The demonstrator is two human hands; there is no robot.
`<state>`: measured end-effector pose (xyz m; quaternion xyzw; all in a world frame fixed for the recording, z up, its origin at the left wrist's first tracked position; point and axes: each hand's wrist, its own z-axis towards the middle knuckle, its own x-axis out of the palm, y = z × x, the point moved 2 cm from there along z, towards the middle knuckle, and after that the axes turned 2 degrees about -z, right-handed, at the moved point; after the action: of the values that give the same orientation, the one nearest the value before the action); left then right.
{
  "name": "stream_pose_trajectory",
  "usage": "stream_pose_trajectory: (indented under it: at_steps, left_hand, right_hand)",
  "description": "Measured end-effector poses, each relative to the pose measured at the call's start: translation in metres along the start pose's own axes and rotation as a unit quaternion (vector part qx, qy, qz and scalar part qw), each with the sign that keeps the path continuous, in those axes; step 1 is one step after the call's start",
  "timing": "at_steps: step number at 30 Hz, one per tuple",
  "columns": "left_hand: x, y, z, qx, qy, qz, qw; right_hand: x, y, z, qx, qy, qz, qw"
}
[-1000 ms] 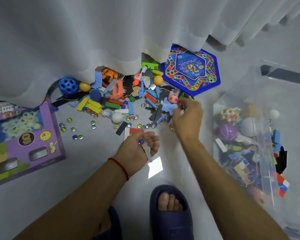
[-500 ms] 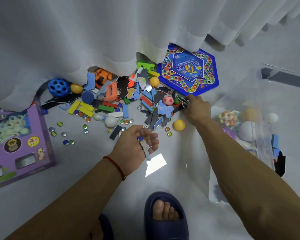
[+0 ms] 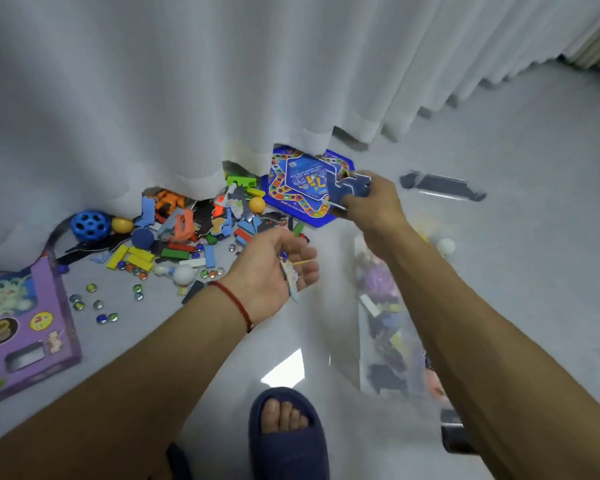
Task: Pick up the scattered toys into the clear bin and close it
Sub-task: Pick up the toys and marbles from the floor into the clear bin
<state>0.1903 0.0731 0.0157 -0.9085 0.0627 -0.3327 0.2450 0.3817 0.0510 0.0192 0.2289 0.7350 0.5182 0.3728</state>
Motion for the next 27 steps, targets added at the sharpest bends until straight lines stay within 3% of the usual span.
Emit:
stream_pose_trajectory:
  at_steps: [3, 7, 9, 12, 17, 21, 24, 27]
  left_hand:
    - [0.077, 0.000, -0.028, -0.019, 0.071, 0.090, 0.993]
    - [0.151, 0.011, -0.068, -0.014, 0.154, 0.198, 0.968]
    - [0.166, 0.019, -0.084, -0.011, 0.160, 0.237, 0.958]
    - [0.161, 0.025, -0.097, 0.016, 0.120, 0.278, 0.953]
    - [0.105, 0.027, -0.093, 0.070, 0.030, 0.325, 0.943]
    - [0.023, 0.007, -0.091, 0.121, -0.083, 0.345, 0.927]
    - [-0.056, -0.002, -0.092, 0.130, -0.210, 0.333, 0.910]
    - [-0.109, 0.007, -0.092, 0.138, -0.276, 0.296, 0.904]
  right_hand:
    - [-0.084, 0.053, -0.026, -0.026, -0.043, 0.108, 0.993]
    - [-0.194, 0.055, -0.052, 0.049, -0.133, 0.026, 0.990]
    - [-0.223, 0.034, -0.069, 0.134, -0.130, -0.018, 0.982]
    - [-0.235, 0.001, -0.096, 0.218, -0.104, 0.003, 0.970]
    - [-0.201, 0.001, -0.126, 0.164, -0.089, -0.015, 0.982]
    - [-0.128, 0.040, -0.144, 0.046, 0.082, -0.040, 0.995]
    - [-0.059, 0.042, -0.148, 0.007, 0.208, -0.148, 0.967]
    - [-0.001, 0.009, -0.141, 0.007, 0.256, -0.293, 0.921]
